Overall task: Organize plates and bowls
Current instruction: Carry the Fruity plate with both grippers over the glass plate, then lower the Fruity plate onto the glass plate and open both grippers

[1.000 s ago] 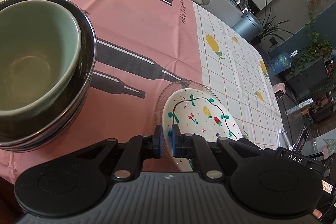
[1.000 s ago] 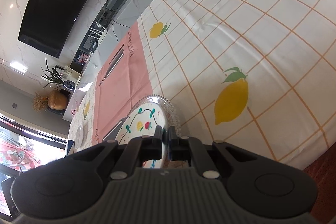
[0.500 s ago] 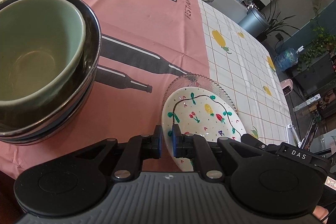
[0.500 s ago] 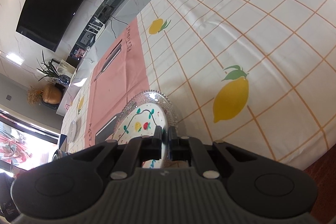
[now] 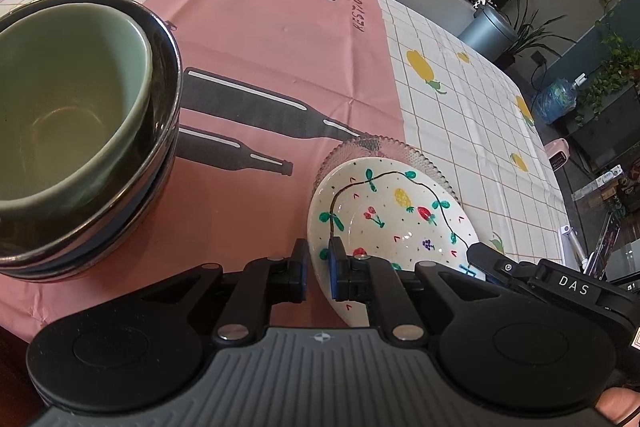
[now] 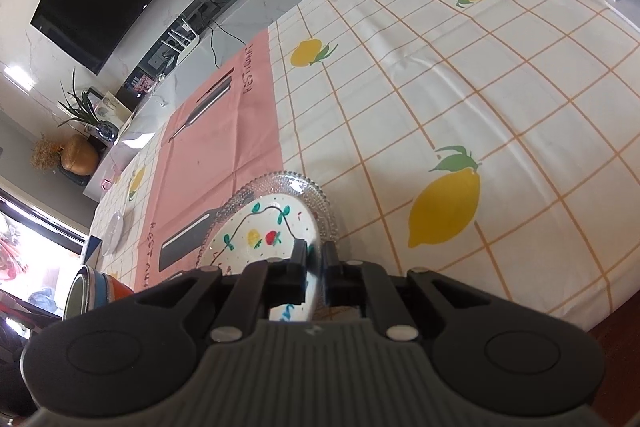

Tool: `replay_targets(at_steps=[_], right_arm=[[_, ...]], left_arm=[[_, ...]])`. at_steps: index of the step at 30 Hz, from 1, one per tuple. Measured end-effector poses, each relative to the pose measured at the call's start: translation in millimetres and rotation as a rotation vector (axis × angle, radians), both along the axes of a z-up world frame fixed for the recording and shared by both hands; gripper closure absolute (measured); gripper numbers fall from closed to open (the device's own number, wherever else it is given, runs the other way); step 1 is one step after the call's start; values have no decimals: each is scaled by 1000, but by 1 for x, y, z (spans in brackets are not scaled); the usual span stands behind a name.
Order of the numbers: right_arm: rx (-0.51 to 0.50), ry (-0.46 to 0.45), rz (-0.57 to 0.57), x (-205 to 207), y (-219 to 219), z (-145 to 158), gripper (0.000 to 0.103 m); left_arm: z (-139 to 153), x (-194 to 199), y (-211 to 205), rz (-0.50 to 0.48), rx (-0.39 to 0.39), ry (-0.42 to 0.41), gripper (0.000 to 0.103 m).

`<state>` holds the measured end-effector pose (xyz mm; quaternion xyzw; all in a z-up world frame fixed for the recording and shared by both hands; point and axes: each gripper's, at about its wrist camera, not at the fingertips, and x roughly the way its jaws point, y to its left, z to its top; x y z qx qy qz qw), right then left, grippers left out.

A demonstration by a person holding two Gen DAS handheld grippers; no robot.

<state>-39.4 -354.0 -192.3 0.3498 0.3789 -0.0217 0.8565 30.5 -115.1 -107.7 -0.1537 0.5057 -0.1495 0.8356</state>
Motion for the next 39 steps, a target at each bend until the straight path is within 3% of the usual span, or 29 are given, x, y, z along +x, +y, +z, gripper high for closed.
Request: replay_targets(at_steps=[7,11,16,24,27,31,35,39], right_arm=[[-110,8,11,3,11,5,95],[-101,25,2,4,8,0,95],[-124,22,1,4,11,2,95],[-223,11,23,3,23,6,94],[-246,0,34,2,25,8,92],[-279,-2,42,-1,29,15,61],[-322,67,52,-6,35,21,57],[-189,116,38,-22,32,13,58]], left_arm=[[5,3,-12,-41,65,5,90],[6,3,-18,-51,99,-4,91],[11,2,-38,-118,224,-36,89],[12,-6,-50,-171,310,-99,87],[10,-5,-47,-167,290,-94,80],[13,-9,-36,-150,236,-72,53],[9,-15,-18,-111,94,11,54],[9,-21,-3,-68,-2,39,78]])
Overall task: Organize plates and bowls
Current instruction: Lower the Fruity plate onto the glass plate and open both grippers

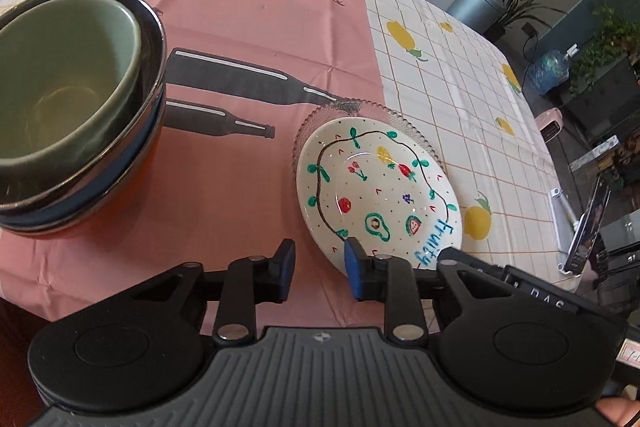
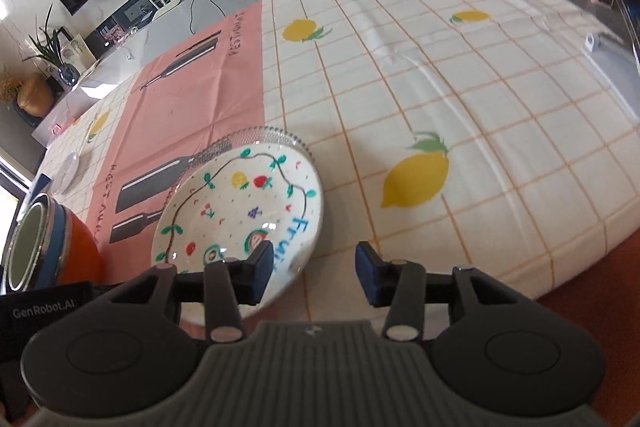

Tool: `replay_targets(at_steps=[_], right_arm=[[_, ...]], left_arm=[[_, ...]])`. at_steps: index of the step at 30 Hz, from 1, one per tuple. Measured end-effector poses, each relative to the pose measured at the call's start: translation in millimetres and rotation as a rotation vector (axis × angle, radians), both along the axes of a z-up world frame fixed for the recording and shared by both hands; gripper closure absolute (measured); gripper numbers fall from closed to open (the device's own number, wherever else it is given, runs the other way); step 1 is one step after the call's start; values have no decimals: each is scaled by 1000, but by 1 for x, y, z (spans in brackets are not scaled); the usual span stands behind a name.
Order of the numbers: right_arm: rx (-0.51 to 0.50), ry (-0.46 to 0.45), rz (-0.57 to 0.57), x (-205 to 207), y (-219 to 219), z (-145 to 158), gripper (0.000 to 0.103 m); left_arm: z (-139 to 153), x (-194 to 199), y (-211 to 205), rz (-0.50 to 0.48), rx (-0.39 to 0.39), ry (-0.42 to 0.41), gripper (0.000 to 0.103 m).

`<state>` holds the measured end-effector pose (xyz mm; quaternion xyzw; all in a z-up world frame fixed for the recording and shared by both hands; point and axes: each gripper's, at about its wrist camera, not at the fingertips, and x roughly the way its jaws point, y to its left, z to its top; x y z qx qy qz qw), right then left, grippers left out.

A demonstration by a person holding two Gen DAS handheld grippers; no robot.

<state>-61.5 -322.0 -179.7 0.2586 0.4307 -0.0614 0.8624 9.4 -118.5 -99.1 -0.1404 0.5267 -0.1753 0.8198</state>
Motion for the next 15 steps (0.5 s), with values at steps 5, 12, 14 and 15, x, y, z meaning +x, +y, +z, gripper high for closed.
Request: replay_targets(at_steps=[5,12,14,15], right_arm=[[103,7,-37,-14,2,-4,71],[71,-5,-22,-6,7,3,97],[61,-6,-21,-4,7,2,97],[57,-7,-20,-3,8,1,97]], left_arm=[[-1,2,0,-9,-40,2,97],[-2,3,-4,-6,-31,-22,102],[-3,4,-6,-5,-21,-26,102],[-4,4,-6,-4,-17,-25,102]])
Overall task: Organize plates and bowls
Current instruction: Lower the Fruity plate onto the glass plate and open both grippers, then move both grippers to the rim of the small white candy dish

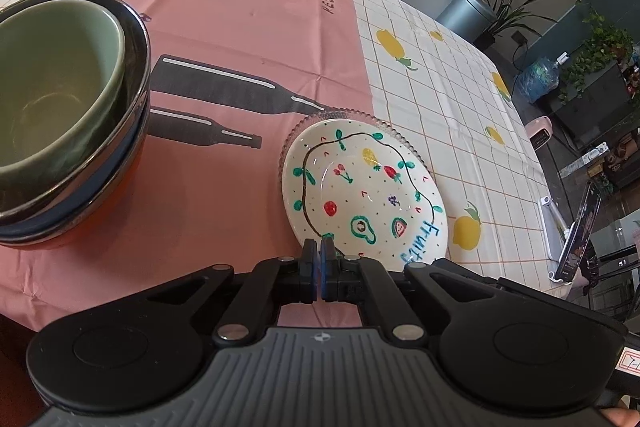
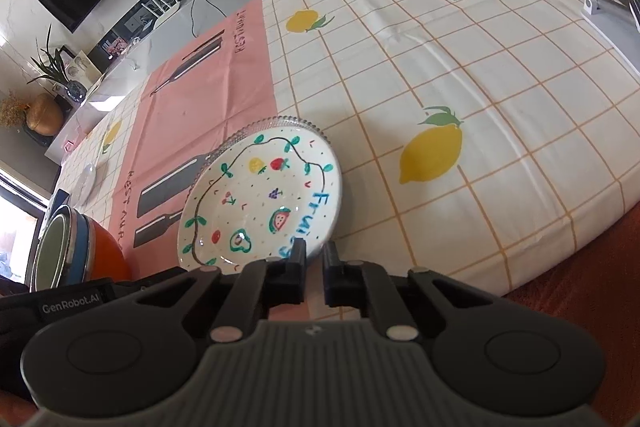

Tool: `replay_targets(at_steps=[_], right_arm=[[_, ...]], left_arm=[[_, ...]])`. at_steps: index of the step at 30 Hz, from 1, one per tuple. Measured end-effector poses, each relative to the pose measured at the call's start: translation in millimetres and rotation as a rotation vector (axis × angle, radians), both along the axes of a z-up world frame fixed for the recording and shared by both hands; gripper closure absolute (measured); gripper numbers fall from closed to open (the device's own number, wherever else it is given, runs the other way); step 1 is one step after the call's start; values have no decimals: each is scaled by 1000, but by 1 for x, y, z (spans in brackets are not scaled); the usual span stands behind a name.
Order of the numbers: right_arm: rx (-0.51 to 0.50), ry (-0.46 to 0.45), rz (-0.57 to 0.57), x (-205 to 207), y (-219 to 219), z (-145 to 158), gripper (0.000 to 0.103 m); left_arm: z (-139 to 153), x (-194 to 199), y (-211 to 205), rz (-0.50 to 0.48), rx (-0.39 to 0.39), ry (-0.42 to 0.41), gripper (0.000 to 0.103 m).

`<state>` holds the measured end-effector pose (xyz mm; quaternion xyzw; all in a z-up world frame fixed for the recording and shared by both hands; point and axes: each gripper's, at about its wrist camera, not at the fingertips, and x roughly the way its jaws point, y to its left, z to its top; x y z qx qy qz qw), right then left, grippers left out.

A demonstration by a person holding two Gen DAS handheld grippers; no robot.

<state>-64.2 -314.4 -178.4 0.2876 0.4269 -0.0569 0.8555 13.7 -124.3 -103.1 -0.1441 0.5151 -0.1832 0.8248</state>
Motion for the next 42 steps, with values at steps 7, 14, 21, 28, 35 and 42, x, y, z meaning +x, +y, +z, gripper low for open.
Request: replay_targets(at_steps=[7,14,21,28,35,42], right_arm=[[-39,-7,8,8,2,-1,103],[-67,-11,10,8,3,2,103],[-105,-71,80,7,13,27,96],[-102,-124,206,36,37,54,84],[-129,-180,348,82,79,86,70],[-101,-179,495,137,132,116,70]], left_arm=[[-1,5,-4,-1,14,-15,102],[3,4,-4,-15,21,-28,102],[38,3,0,-92,24,-93,99],[82,14,34,-103,62,-171,92],[110,36,103,19,90,-256,86],[122,67,187,174,106,-272,78]])
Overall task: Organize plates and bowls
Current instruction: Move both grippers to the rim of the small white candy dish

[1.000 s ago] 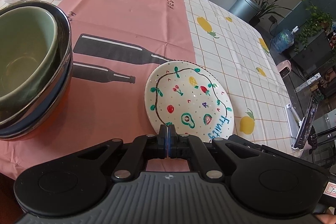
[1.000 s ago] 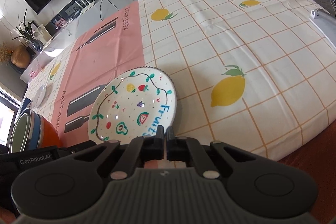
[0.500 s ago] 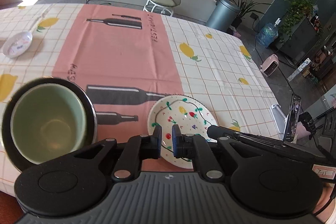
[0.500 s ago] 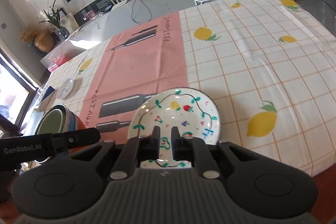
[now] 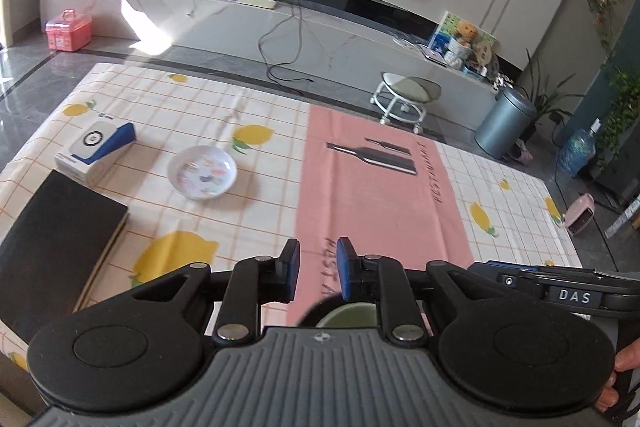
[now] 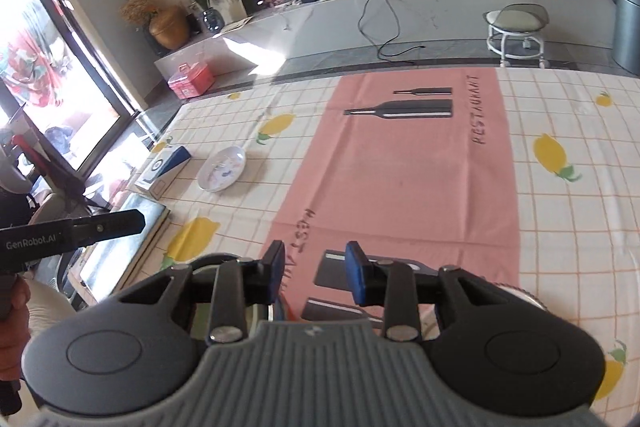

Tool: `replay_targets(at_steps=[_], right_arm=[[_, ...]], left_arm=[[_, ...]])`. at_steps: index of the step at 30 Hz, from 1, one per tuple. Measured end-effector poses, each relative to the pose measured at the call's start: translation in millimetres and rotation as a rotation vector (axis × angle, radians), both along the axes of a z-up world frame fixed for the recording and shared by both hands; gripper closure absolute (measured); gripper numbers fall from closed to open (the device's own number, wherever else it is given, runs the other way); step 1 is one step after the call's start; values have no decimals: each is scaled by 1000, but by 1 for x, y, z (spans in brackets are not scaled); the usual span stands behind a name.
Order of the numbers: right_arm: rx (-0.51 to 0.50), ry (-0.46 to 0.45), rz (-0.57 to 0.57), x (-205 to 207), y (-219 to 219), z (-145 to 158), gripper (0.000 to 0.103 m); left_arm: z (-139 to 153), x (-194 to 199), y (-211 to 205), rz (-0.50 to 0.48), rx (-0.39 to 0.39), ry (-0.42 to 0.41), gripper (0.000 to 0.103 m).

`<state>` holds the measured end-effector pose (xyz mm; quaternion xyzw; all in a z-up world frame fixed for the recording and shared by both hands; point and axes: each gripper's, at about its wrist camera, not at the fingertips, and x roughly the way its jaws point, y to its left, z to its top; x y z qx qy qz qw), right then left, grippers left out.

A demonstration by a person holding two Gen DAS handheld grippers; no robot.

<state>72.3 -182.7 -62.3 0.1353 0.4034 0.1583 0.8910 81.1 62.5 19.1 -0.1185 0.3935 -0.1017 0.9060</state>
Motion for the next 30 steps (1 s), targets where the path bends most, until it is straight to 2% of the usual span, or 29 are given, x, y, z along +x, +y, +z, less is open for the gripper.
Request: replay_targets(at_steps=[4,6,8,11,16,20,25,30], right_arm=[[70,44,70,34,34,16,67],[131,91,100,57,54,21,67],[174,137,112,79,72,21,67],[176,166,107,109,99,16,67],[153,241,102,163,143,-12,67],[123,319,88,200,164,-43,73],[94,365,69,229,178,-74,78],[72,372,52,249,184,-90,79]], left_arm=[[-2,24,51,89,-53,19,72],[-7,37,71,127,-84,36,67],[-14,50,88,151,-120,50,67],[-29,71,108,195,-158,59,67],[-61,109,127,224,-223,104,67],[-92,133,132,243,-245,148,67],[-127,154,141,291,-301,200,67],[-143,166,141,305,-291,221,67]])
